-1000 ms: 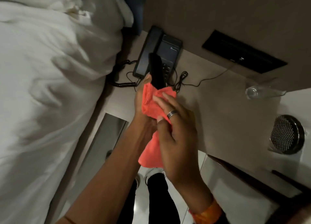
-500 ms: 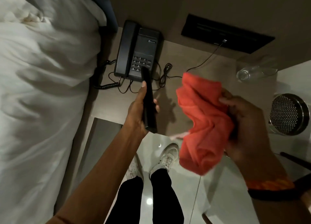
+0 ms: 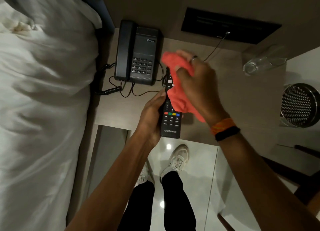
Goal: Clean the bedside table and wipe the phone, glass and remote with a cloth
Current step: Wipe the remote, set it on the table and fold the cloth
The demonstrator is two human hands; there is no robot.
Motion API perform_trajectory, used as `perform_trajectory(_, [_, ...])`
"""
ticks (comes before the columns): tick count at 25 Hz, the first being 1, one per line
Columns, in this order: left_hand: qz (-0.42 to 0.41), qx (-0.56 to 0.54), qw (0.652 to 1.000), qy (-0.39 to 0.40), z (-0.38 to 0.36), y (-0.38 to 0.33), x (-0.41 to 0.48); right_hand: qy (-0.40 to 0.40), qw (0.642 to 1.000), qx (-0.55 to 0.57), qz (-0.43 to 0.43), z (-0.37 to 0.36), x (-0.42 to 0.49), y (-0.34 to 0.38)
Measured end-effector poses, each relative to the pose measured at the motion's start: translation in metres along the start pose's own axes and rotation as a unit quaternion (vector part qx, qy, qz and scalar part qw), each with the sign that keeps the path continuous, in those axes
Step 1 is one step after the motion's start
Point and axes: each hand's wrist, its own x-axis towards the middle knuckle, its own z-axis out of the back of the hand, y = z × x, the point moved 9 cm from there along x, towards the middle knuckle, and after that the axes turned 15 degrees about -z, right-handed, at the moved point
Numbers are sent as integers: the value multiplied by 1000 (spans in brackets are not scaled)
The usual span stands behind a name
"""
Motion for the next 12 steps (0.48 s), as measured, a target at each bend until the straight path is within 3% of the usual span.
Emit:
perform_trajectory(3, [-7,-51,999,-14,-9,4,-3,35,982,-187,24,-45,-13,-8])
perform_trajectory(8, [-15,-84,996,-22,-11,1,3,-15,987,-159,-2,-39,-39,-16])
perform_trajectory(12, [19,-105,993,-47,-7,7,4,5,994,-104,-40,-32,-67,-29])
